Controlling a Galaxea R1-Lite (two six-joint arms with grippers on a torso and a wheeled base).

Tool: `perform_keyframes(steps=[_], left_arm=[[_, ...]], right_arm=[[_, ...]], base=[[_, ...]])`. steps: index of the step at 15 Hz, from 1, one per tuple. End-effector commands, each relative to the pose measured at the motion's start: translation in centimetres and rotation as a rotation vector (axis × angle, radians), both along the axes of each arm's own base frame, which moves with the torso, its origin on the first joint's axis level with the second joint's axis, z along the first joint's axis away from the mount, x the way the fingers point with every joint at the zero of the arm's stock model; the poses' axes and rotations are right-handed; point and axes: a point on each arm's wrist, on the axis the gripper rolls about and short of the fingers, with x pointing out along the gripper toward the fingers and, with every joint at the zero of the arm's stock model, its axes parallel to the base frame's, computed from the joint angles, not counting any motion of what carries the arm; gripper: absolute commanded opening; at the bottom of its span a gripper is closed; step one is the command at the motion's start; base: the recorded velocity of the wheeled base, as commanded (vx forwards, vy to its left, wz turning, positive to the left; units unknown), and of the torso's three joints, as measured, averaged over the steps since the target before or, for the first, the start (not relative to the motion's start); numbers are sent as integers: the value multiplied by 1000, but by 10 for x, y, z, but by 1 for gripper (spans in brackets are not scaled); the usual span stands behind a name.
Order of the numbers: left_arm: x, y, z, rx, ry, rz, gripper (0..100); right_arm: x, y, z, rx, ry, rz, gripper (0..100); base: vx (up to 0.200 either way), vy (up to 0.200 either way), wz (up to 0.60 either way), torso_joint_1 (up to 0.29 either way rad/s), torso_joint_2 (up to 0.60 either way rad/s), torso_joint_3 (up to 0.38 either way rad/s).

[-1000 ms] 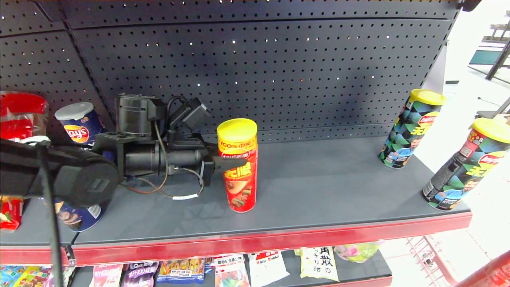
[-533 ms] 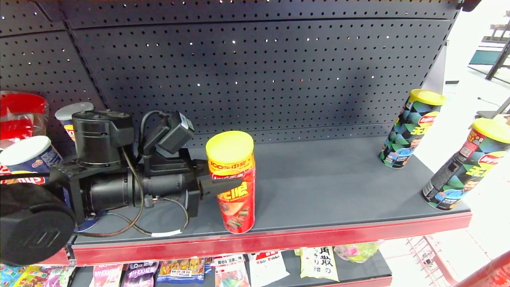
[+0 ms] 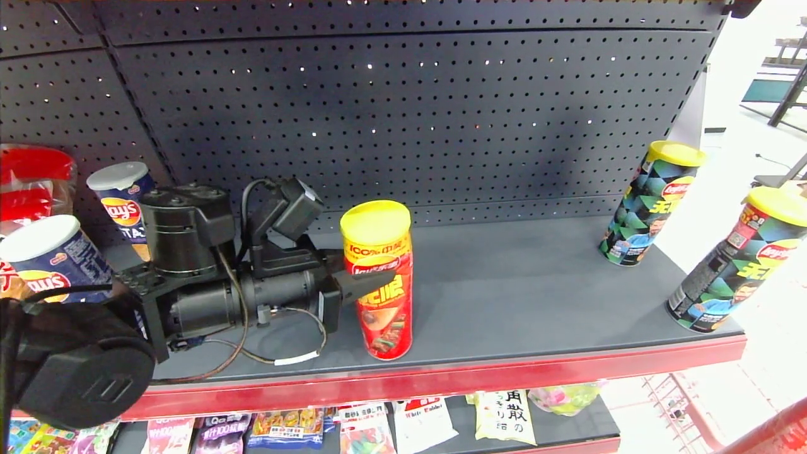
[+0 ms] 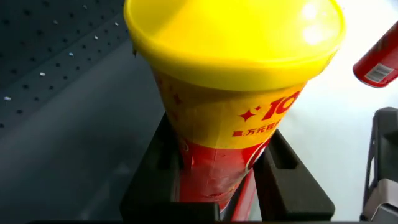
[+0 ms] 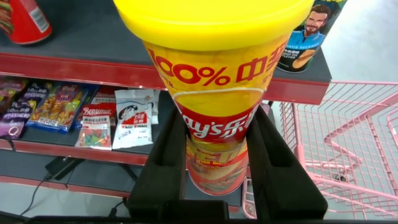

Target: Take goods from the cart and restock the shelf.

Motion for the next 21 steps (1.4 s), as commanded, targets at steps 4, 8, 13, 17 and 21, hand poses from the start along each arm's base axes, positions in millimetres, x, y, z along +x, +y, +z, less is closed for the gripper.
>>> perform_keyframes(steps=[4,8,13,17,21], left_arm=[[-1,-7,-6,2,23,-12,0],[-4,-6,-9,12,27,-14,0],[-5,-6,-9,17,19,0,0],[-7,-5,-12,32,15,-6,0],[-8,-3,-9,22,-18,-2,0]], right_arm=[[0,0,0,0,2,1,0],[1,0,0,0,3,1,0],[1,0,0,0,6,2,0],[0,0,0,0,3,2,0],[1,0,0,0,5,4,0]], base=[[0,0,0,0,0,0],[0,0,0,0,0,0],[0,0,0,0,0,0],[0,0,0,0,0,0],[0,0,0,0,0,0]])
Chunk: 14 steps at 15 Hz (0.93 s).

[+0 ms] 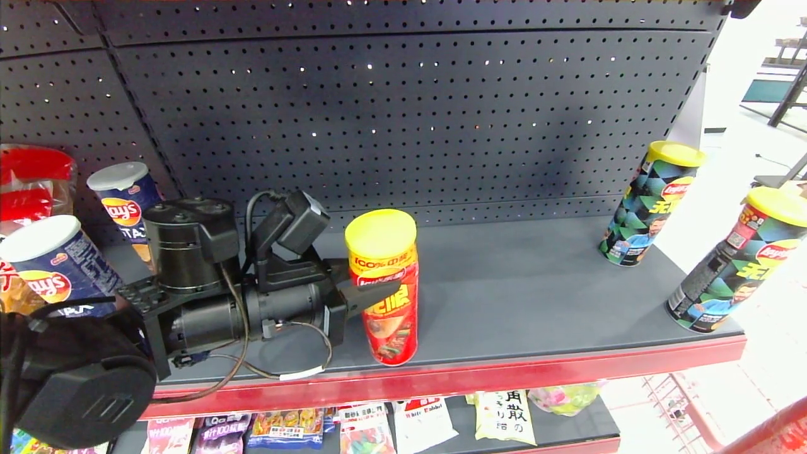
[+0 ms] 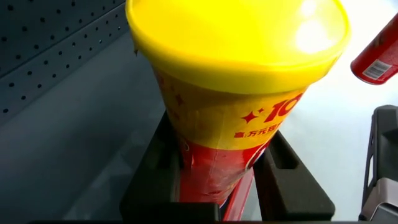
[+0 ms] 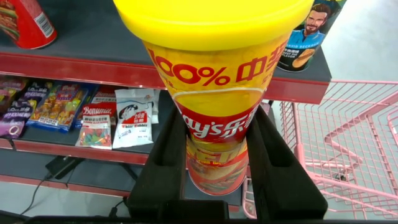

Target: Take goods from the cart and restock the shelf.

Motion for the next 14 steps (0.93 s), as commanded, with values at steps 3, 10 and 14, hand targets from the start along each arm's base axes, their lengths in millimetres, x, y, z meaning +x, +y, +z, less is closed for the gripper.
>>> perform_keyframes(steps=[3,10,14], left_arm=[[-3,1,-1,16,-34,-15,0],[-6,8,2,14,-44,10,100],[-32,43,-6,31,-5,72,100]], right_arm=[[0,0,0,0,0,1,0],[0,0,0,0,0,1,0],[1,0,3,1,3,7,0]], base=[[0,0,0,0,0,0],[0,0,0,0,0,0],[0,0,0,0,0,0]])
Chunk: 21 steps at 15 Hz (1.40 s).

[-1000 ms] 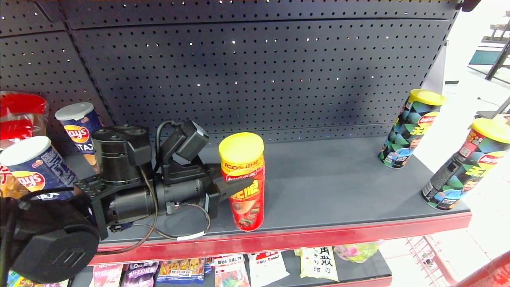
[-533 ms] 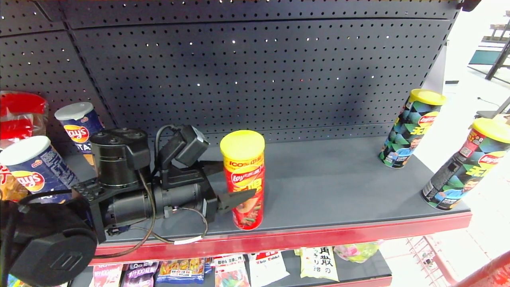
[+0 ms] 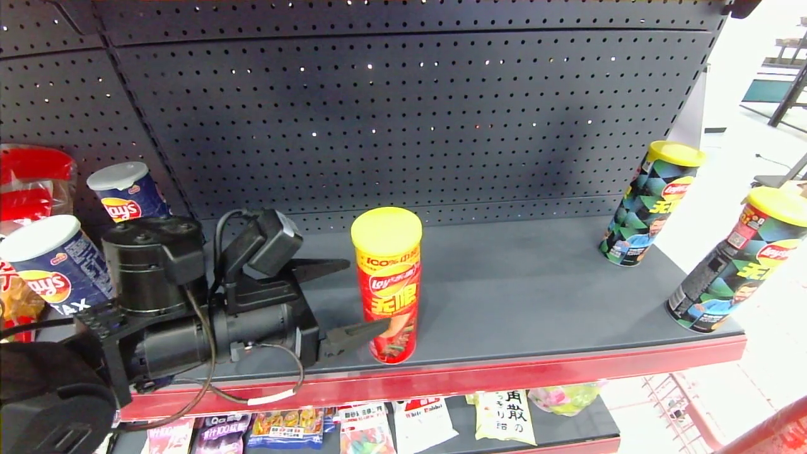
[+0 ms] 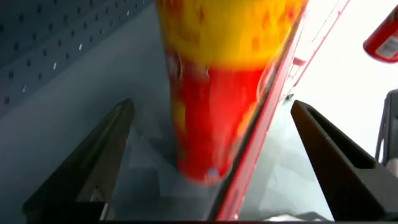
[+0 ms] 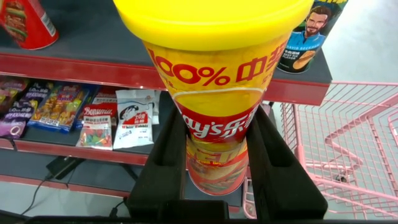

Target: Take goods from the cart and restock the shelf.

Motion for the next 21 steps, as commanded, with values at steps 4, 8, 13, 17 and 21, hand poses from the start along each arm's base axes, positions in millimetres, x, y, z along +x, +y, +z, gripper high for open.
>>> perform_keyframes(steps=[4,8,13,17,21], left_arm=[[-61,62,2,-18,-22,168,100],[-112,85,10,-115,-53,344,100],[-173,108,12,-74,-5,412,100],[-234,131,3,-40,16,498,100],[-236,132,2,-34,9,536,100]], right_arm=[[13,1,21,5,41,53,0],[54,5,66,-1,120,198,0],[121,25,101,-33,93,403,0],[204,78,107,-17,87,581,0],[259,118,103,0,115,663,0]], base=[[0,0,0,0,0,0],[0,0,0,0,0,0],[0,0,0,0,0,0],[0,0,0,0,0,0],[0,0,0,0,0,0]])
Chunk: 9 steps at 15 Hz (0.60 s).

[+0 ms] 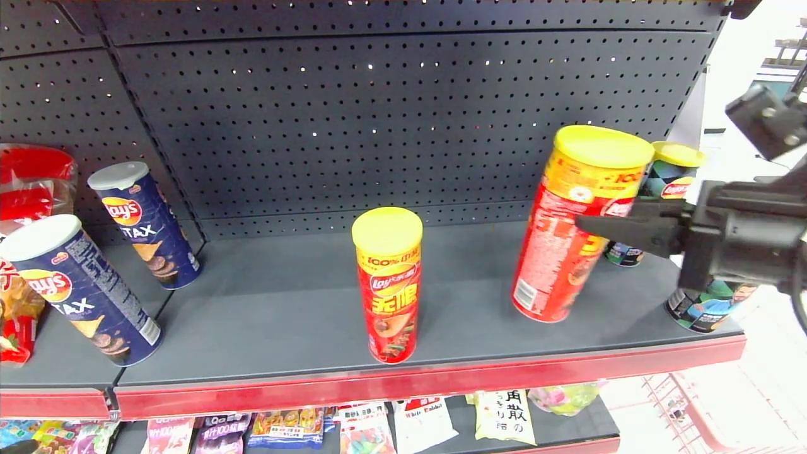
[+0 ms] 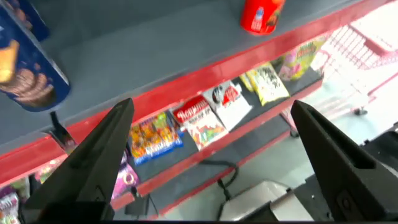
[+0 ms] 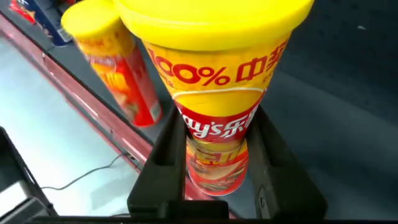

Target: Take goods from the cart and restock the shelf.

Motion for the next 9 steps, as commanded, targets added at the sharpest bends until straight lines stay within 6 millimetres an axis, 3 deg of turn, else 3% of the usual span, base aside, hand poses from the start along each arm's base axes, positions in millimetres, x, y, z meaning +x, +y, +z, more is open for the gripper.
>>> perform_keyframes(steps=[1,3,9], left_arm=[[-7,3,1,-17,-53,3,100],[-7,2,2,-13,-51,7,100],[-6,2,2,-1,-56,5,100]], right_arm=[[42,31,-15,-16,54,59,0],[71,58,-25,-6,33,111,0],[115,92,-35,-6,23,152,0]], base=[[0,0,0,0,0,0],[0,0,0,0,0,0],[0,0,0,0,0,0]])
